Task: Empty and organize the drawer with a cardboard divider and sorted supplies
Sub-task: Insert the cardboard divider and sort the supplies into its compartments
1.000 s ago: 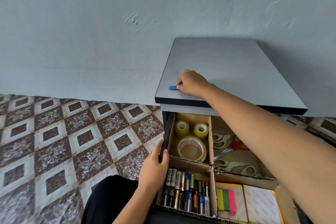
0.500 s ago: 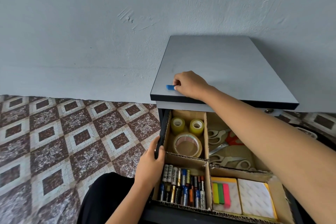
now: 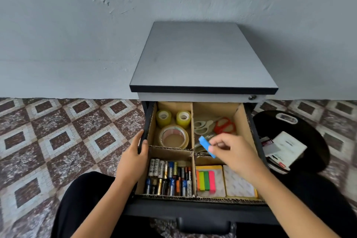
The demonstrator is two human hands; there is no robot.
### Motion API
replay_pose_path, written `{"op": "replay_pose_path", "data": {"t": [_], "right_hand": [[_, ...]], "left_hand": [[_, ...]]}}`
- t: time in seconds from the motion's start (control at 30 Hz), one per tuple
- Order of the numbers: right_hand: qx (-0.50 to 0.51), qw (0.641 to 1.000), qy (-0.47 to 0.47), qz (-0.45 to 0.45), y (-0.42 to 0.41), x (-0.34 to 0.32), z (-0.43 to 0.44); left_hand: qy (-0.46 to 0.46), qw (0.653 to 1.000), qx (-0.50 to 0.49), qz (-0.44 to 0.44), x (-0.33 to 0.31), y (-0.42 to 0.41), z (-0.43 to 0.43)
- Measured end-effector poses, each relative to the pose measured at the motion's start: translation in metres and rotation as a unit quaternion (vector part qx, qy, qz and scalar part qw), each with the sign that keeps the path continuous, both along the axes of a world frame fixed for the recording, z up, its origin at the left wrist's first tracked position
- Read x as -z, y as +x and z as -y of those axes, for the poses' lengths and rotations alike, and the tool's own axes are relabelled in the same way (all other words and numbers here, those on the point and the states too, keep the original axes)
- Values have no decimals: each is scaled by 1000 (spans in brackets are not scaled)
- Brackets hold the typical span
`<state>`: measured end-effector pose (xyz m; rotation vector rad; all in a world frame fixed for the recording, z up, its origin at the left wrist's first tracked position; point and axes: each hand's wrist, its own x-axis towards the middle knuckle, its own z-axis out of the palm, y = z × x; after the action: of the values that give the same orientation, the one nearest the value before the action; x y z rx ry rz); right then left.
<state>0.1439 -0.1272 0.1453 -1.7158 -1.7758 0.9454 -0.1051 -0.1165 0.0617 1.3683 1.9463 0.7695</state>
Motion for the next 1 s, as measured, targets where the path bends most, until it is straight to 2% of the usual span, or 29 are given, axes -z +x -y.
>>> {"op": "replay_pose_path", "data": {"t": [0.23,0.77,1.0], "right_hand": [[73,987,-106,94,26,56,41],[91,976,-125,155,4,79,27],[75,967,-120,210,4,79,26]], "left_hand": [[-5,1000,-6,-9,-3,1,2],[-8,1000,-16,-8,-9,6,6],[-6,1000,-17,-9,-11,6,7]]}}
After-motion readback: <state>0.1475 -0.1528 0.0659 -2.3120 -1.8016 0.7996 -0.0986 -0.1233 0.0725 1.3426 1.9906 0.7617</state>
